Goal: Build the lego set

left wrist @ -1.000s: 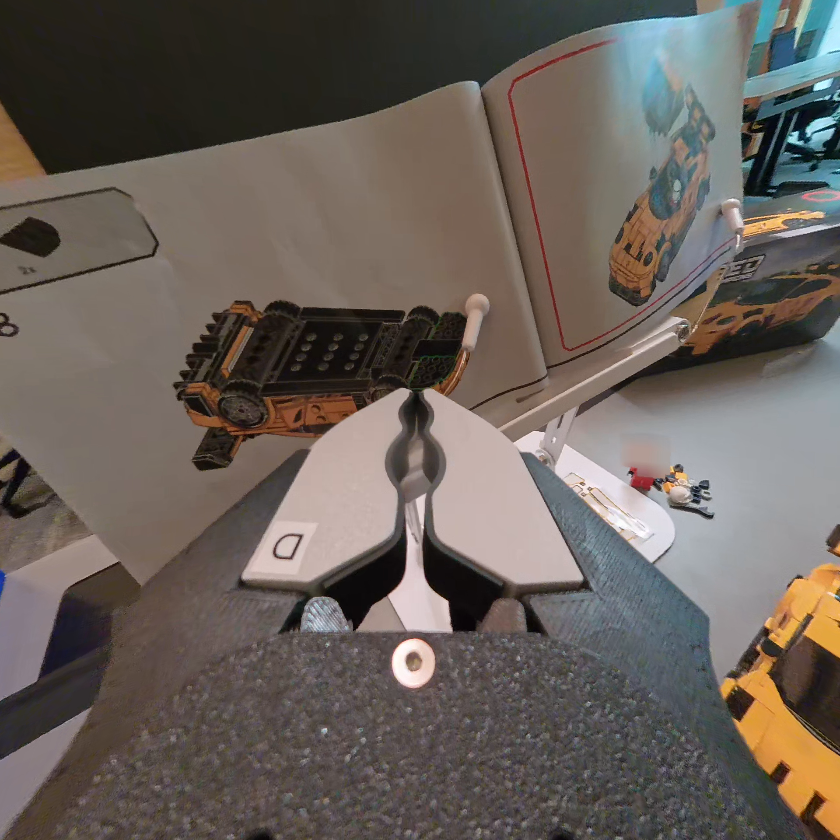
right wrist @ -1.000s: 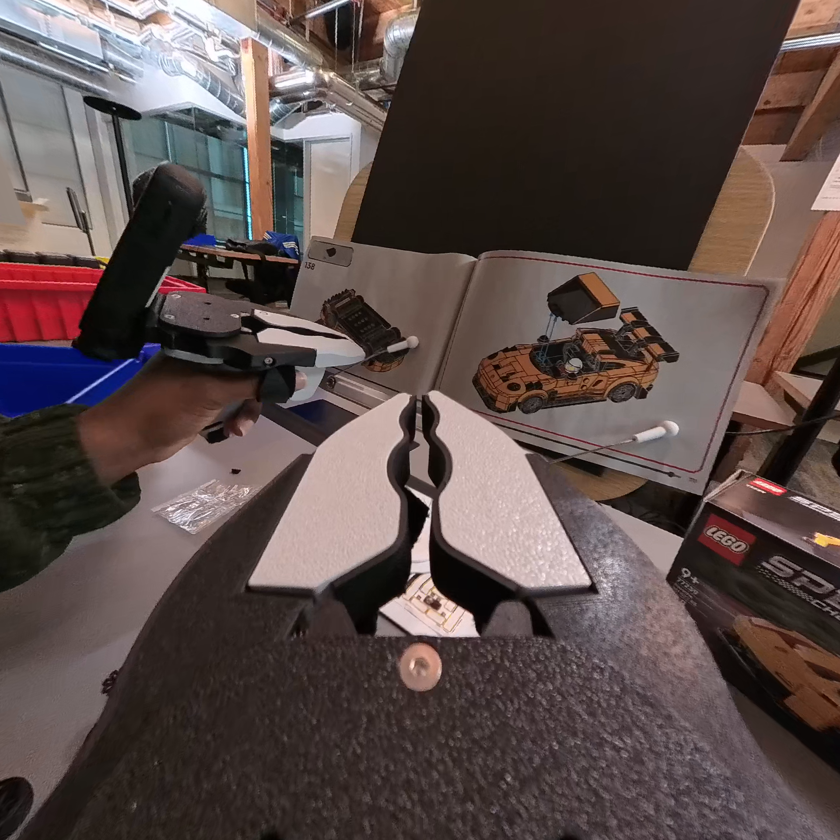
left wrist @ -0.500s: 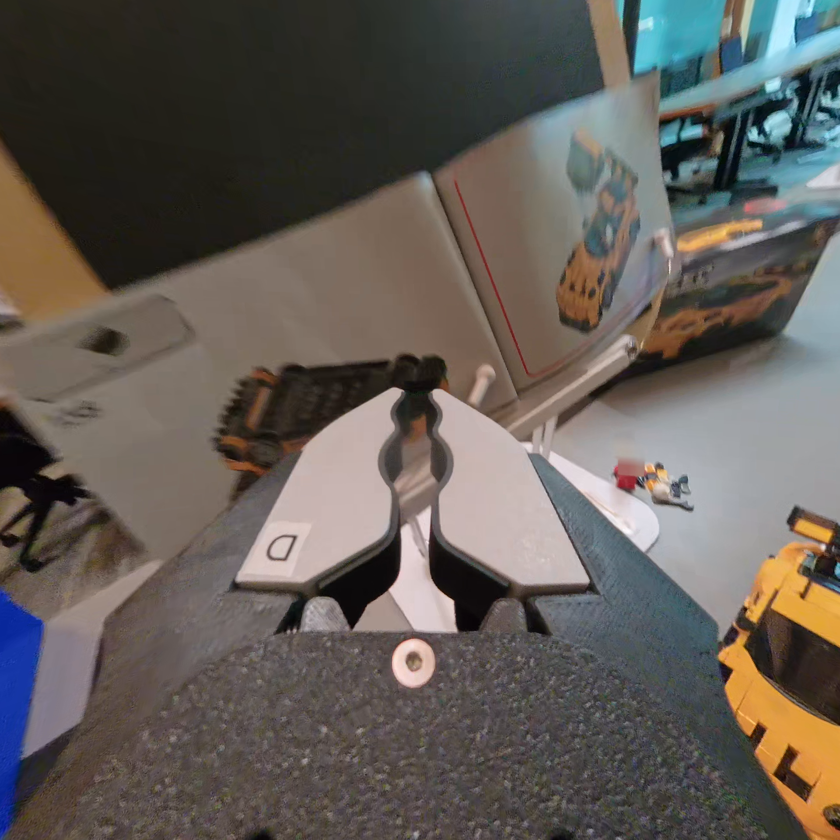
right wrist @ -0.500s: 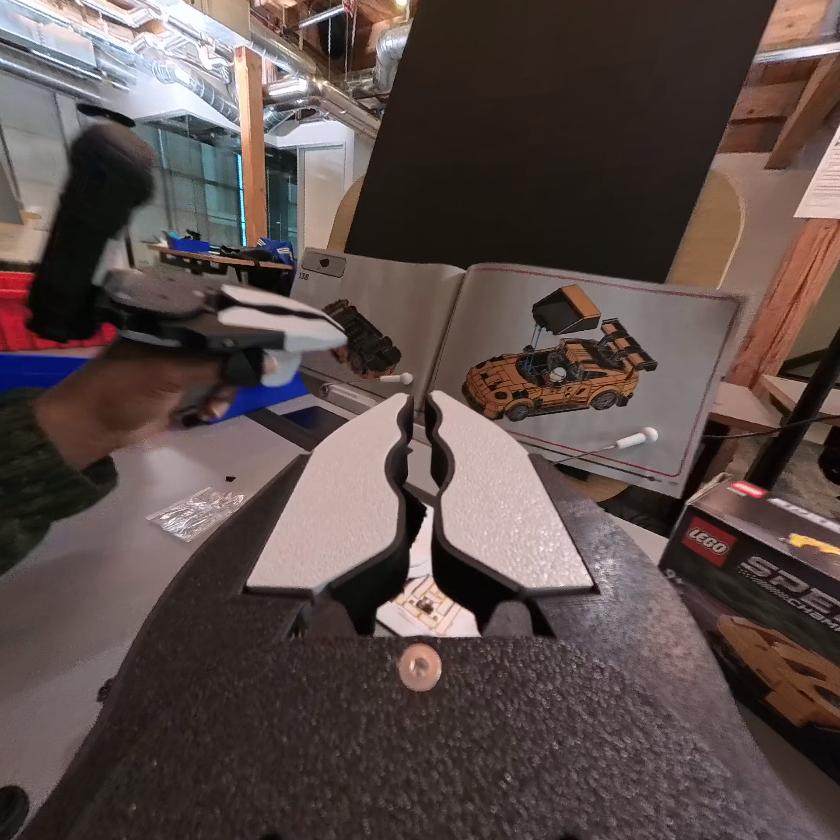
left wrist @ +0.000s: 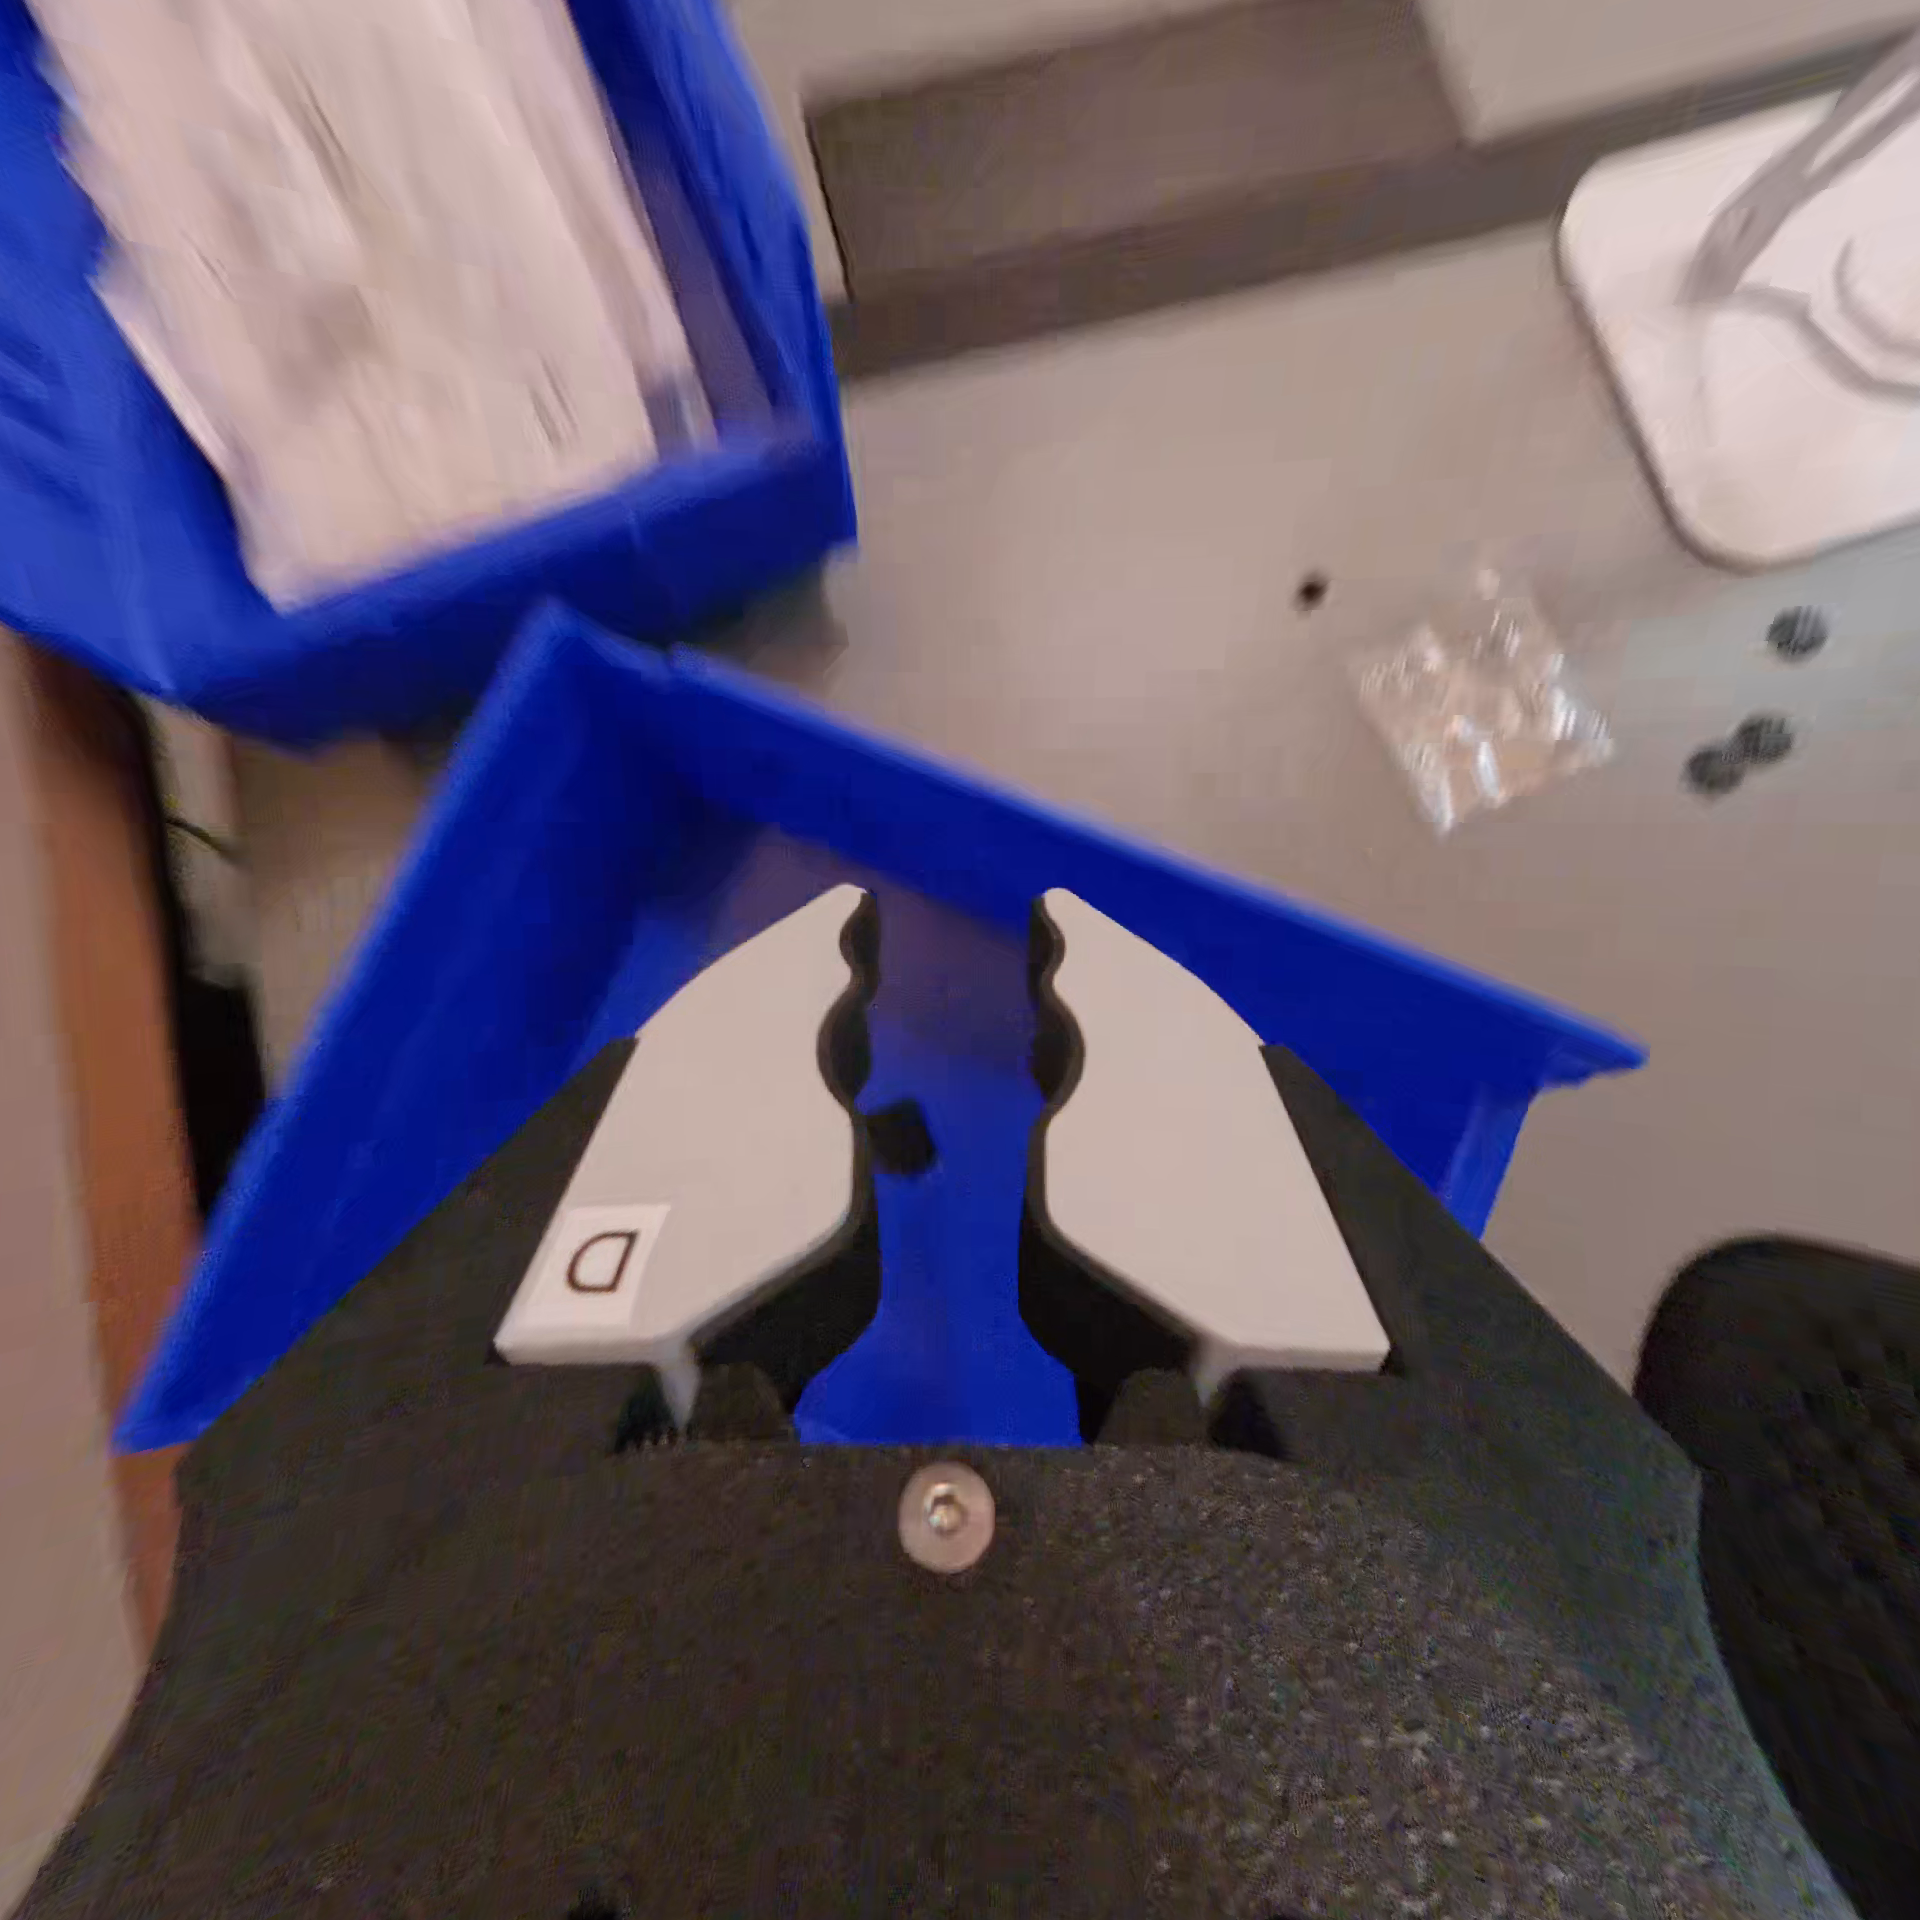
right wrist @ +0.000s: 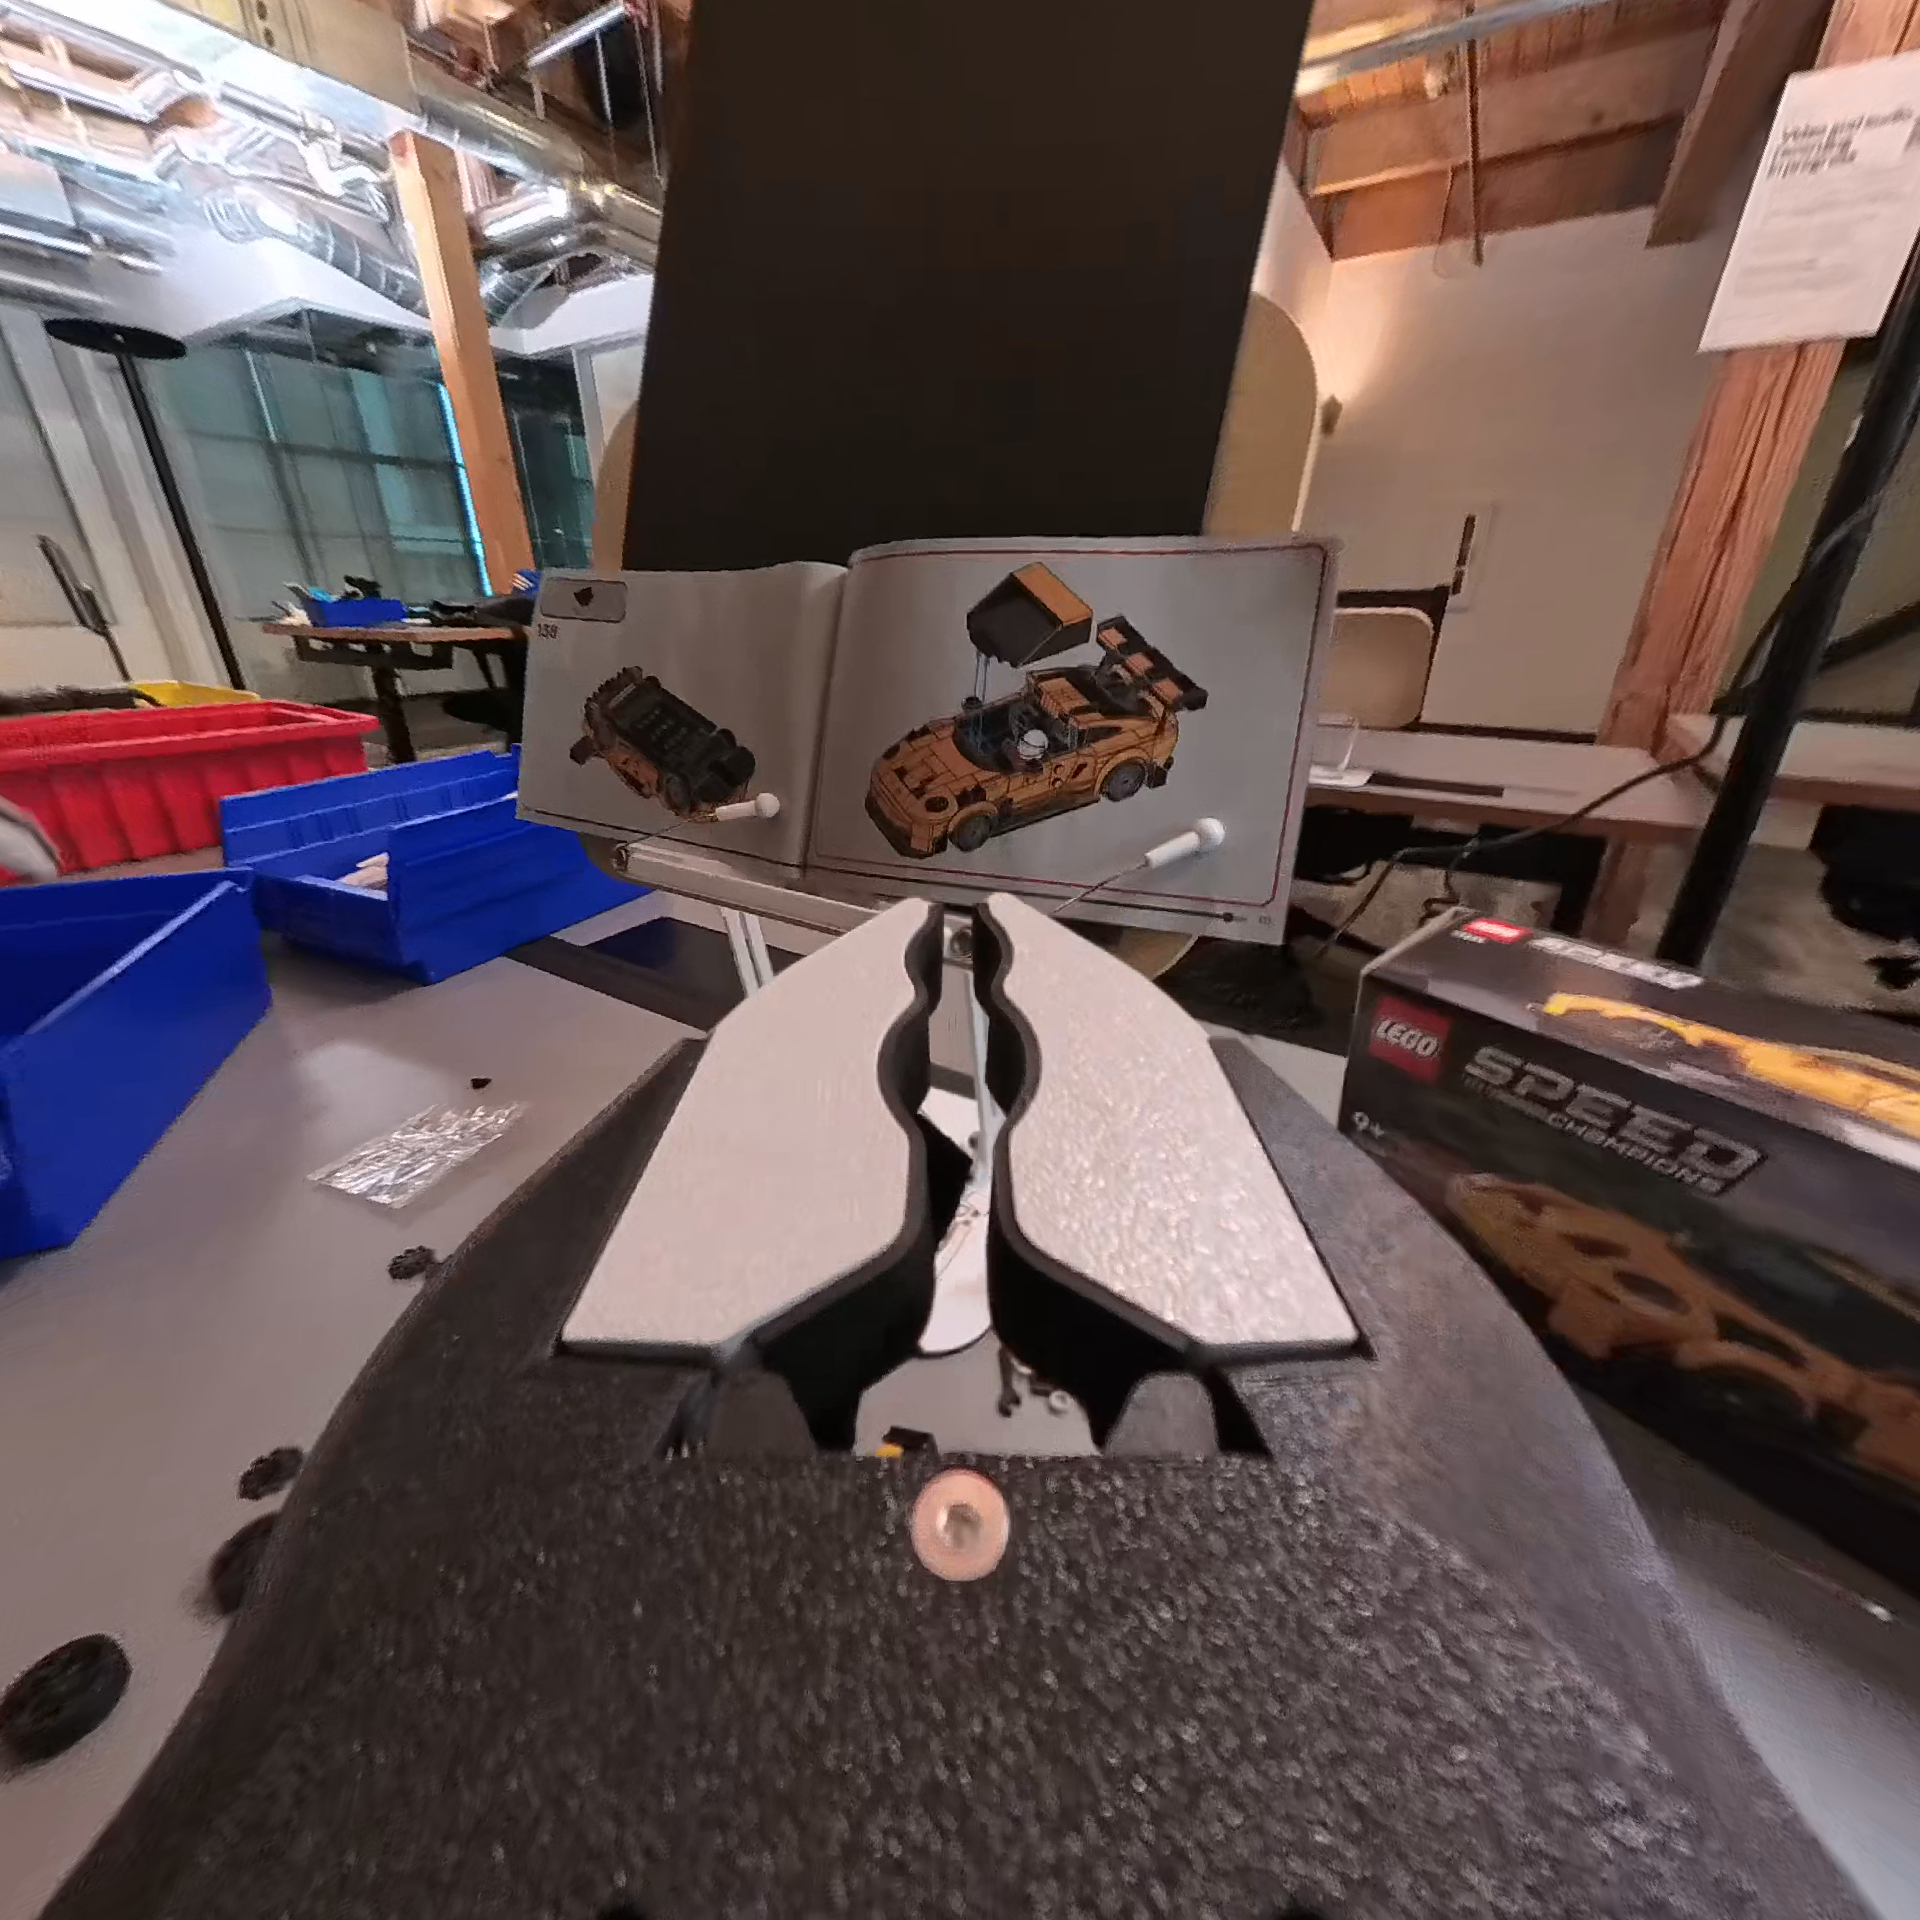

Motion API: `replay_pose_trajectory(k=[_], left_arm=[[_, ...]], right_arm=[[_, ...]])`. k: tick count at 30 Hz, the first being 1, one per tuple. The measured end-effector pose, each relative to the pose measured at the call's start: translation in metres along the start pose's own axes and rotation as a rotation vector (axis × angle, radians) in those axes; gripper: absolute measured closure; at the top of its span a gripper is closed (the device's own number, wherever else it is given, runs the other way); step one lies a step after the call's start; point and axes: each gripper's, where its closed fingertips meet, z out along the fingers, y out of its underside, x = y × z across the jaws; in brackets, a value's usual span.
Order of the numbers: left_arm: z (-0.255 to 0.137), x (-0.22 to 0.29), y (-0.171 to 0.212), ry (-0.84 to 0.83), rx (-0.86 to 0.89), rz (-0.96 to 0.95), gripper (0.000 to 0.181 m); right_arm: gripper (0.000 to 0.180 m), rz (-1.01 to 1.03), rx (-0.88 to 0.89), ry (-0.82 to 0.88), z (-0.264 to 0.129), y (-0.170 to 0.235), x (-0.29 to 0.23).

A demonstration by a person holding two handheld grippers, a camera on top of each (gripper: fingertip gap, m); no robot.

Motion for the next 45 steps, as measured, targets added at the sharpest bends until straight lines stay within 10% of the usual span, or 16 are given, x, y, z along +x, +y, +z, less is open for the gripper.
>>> replay_pose_trajectory(k=[7,31,45], left_arm=[[0.062,-0.036,0.098,0.027,-0.387,-0.075,0.140],[0.077,-0.045,0.111,-0.047,-0.449,-0.014,0.180],[0.083,-0.050,0.100,0.030,-0.380,0.048,0.129]], right_arm=[[0.176,0.050,-0.025,-0.016,0.002,0.004,-0.001],[0.176,0.025,-0.042,-0.005,-0.001,0.013,0.001],[0.176,0.006,-0.051,0.005,0.000,0.016,-0.001]])
